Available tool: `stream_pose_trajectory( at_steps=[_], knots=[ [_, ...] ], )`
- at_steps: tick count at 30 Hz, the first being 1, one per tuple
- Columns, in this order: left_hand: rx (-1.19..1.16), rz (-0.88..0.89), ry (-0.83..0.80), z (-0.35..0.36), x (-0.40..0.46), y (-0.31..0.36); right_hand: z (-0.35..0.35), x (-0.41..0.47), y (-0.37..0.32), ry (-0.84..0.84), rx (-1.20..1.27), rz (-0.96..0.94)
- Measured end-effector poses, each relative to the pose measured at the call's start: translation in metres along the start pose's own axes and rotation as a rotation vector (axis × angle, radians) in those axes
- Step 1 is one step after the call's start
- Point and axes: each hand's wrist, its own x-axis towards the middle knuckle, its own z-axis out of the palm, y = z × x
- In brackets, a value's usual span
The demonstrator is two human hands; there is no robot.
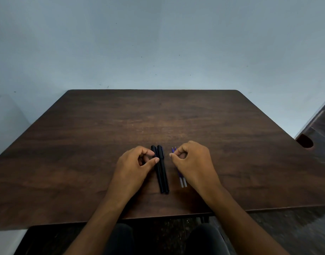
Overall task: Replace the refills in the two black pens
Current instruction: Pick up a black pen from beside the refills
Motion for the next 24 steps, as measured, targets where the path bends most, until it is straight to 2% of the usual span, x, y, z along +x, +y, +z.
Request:
stream_pose_trajectory(
  at_steps=[4, 11, 16, 24],
  knots=[
    [0.015, 0.031, 0.004, 0.0, 0.002, 0.0, 0.007, -0.001, -0.016, -0.155, -0.077, 0.095],
    [0.059, 0.088, -0.017, -0.002, 0.001, 0.003, 0.01, -0.004, -0.025, -0.254, -0.18, 0.161],
    [0.044, 0.087, -0.009, -0.003, 0.001, 0.003, 0.005, -0.009, -0.038, -0.218, -0.257, 0.146],
    [-0.084, 0.043, 0.064, -0.006, -0.002, 0.005, -0.025, -0.012, -0.037, -0.142, -0.004, 0.186]
  ],
)
